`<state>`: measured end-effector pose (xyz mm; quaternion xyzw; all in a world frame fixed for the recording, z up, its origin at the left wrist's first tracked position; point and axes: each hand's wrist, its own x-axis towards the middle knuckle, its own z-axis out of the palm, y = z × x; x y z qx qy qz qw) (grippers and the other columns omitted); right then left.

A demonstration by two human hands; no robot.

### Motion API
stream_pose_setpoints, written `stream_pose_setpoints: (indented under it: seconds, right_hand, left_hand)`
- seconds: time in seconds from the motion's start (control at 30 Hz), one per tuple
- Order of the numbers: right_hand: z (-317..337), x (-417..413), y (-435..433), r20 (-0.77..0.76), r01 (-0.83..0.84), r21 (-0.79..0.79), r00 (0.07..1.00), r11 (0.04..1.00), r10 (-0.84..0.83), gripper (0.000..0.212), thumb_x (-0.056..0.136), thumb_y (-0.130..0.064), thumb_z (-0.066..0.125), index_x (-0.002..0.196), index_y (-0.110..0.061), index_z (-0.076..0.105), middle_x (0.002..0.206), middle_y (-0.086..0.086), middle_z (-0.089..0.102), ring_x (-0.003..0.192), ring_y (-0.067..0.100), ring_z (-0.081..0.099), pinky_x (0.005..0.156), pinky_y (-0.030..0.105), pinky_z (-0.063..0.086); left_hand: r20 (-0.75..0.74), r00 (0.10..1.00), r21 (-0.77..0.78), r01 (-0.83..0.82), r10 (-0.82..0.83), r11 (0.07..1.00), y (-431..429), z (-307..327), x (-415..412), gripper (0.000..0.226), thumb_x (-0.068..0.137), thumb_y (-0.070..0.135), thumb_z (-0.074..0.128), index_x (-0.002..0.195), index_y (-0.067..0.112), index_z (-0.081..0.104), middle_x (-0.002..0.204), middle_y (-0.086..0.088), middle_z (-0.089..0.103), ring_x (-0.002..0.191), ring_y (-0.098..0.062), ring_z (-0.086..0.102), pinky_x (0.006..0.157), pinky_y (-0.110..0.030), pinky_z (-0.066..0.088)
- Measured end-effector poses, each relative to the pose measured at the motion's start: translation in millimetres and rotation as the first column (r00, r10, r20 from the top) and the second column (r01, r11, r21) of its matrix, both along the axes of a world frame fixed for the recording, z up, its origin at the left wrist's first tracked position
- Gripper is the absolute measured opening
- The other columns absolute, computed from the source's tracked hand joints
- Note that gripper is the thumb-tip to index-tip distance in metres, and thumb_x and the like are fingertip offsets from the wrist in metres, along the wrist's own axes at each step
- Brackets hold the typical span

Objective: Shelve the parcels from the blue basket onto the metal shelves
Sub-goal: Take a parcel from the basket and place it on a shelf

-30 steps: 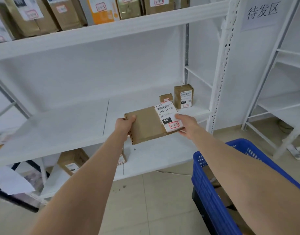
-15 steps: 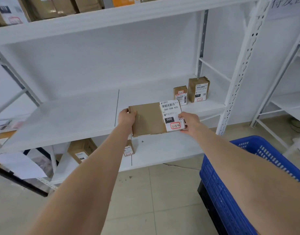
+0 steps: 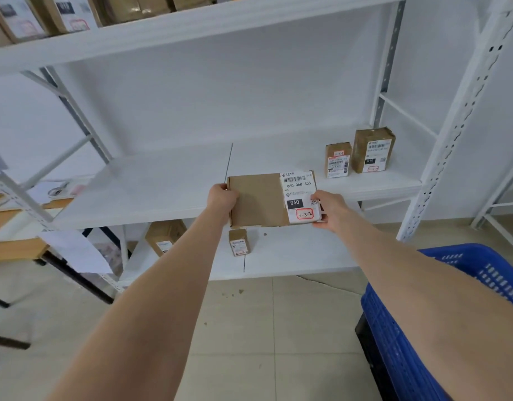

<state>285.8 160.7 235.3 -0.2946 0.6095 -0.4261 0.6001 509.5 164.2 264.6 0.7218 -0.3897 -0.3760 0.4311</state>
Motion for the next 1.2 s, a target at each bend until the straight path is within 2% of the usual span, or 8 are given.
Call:
stream_pose_setpoints:
  seconds: [0.27,0.4,0.53,0.67,0.9,1.0,1.13,1.2]
  right_hand:
    - [11.9,43.1,-11.4,-0.002,-0.069,-0.025,0.998,0.997,0.069,0.012,0.090,-0.010,0.052,0.102,-0.007,0.055,0.078,0.007,0.060,0.067,0.023,0.059,0.084,0.043,0.048]
    - [18.1,79.4,-29.9,-0.006,-0.086,-0.109,0.996,0.990,0.086,0.018,0.090,-0.021,0.064,0.101,-0.008,0.058,0.077,0.006,0.064,0.065,0.021,0.061,0.063,0.030,0.049]
    - [17.9,130.2,-55.1,-0.066,-0.126,-0.143,0.991,0.982,0.117,0.026,0.085,-0.030,0.073,0.087,-0.008,0.060,0.087,0.010,0.070,0.071,0.024,0.065,0.072,0.035,0.052]
    - [11.1,204.0,-81.9,-0.099,-0.154,-0.151,0.985,0.977,0.140,0.026,0.084,-0.030,0.073,0.088,-0.007,0.061,0.090,0.011,0.072,0.078,0.026,0.068,0.083,0.040,0.054]
    - [-1.1,337.2,-118.1,-0.082,-0.150,-0.125,0.987,0.981,0.141,0.021,0.084,-0.025,0.074,0.092,-0.009,0.064,0.094,0.012,0.073,0.081,0.026,0.070,0.070,0.037,0.057]
    - [-10.0,377.4,-131.6,-0.053,-0.155,-0.123,0.987,0.980,0.150,0.023,0.083,-0.021,0.075,0.100,-0.009,0.065,0.093,0.009,0.073,0.083,0.025,0.070,0.075,0.040,0.058]
    - [-21.5,416.6,-148.4,-0.037,-0.157,-0.144,0.988,0.977,0.153,0.026,0.081,-0.020,0.077,0.101,-0.011,0.063,0.094,0.008,0.072,0.078,0.021,0.069,0.059,0.031,0.053]
    - [-28.9,433.1,-159.6,-0.041,-0.158,-0.150,0.987,0.976,0.154,0.029,0.078,-0.020,0.080,0.100,-0.013,0.064,0.096,0.008,0.071,0.080,0.022,0.069,0.062,0.033,0.055]
  left_hand:
    - [0.004,0.999,-0.024,-0.050,0.051,0.998,0.1,7.9,44.6,0.045,0.088,-0.004,0.046,0.131,0.007,0.050,0.123,-0.013,0.058,0.109,-0.032,0.056,0.089,-0.040,0.049]
    - [0.041,0.997,-0.059,-0.070,0.073,0.996,-6.8,18.6,80.6,0.048,0.087,-0.005,0.046,0.134,0.007,0.048,0.124,-0.014,0.058,0.113,-0.033,0.056,0.094,-0.043,0.050]
    - [0.061,0.995,-0.103,-0.075,0.082,0.992,-18.4,25.1,131.1,0.050,0.087,-0.007,0.041,0.134,0.008,0.049,0.124,-0.015,0.059,0.116,-0.035,0.055,0.096,-0.043,0.046]
    - [0.019,0.997,-0.131,-0.073,0.076,0.989,-41.0,21.4,205.7,0.050,0.088,-0.008,0.041,0.135,0.008,0.048,0.124,-0.011,0.059,0.114,-0.031,0.056,0.097,-0.042,0.048]
    - [-0.004,0.998,-0.076,-0.058,0.058,0.995,-88.9,5.3,343.1,0.049,0.087,-0.007,0.039,0.134,0.008,0.046,0.126,-0.010,0.056,0.116,-0.031,0.053,0.100,-0.046,0.046]
    - [-0.019,0.998,-0.049,-0.054,0.053,0.997,-109.0,-3.9,384.6,0.048,0.087,-0.004,0.044,0.132,0.009,0.047,0.122,-0.008,0.056,0.114,-0.031,0.053,0.097,-0.044,0.048]
    - [-0.009,0.999,-0.039,-0.053,0.053,0.998,-126.4,-12.5,418.0,0.036,0.084,0.002,0.048,0.118,0.009,0.058,0.109,-0.010,0.062,0.099,-0.029,0.057,0.080,-0.035,0.051]
    - [-0.001,0.998,-0.049,-0.070,0.070,0.996,-129.9,-15.4,429.3,0.031,0.086,0.007,0.051,0.116,0.006,0.060,0.109,-0.016,0.063,0.100,-0.033,0.059,0.079,-0.038,0.050]
